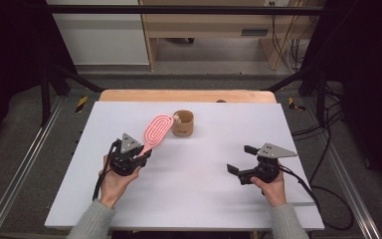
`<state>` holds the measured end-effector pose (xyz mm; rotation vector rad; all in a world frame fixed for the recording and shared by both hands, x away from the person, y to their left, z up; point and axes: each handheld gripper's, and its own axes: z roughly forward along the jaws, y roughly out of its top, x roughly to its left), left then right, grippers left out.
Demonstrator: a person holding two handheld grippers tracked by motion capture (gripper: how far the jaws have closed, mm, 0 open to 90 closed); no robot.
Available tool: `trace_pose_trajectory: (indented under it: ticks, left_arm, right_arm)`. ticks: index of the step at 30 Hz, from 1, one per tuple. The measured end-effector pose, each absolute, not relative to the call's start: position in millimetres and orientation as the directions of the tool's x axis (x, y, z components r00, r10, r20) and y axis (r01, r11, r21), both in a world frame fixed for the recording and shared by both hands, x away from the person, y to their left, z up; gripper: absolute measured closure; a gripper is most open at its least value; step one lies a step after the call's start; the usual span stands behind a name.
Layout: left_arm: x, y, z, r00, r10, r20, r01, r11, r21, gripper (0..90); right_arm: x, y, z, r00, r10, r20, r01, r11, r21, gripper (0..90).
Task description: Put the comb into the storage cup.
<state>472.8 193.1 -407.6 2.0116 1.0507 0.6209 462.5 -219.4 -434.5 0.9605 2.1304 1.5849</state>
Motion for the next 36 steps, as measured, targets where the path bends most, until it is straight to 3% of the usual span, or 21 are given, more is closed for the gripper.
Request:
trace_pose_trajectory:
  ticks: [36]
  left_arm:
    - [463, 160, -403, 0.564, 0.819, 0.101, 0.406, -0.382, 0.830, 68.6]
  right_arm:
    - [466, -182, -421, -0.721, 0.671, 0.173, 0.334, 0.117, 0.935, 0.4]
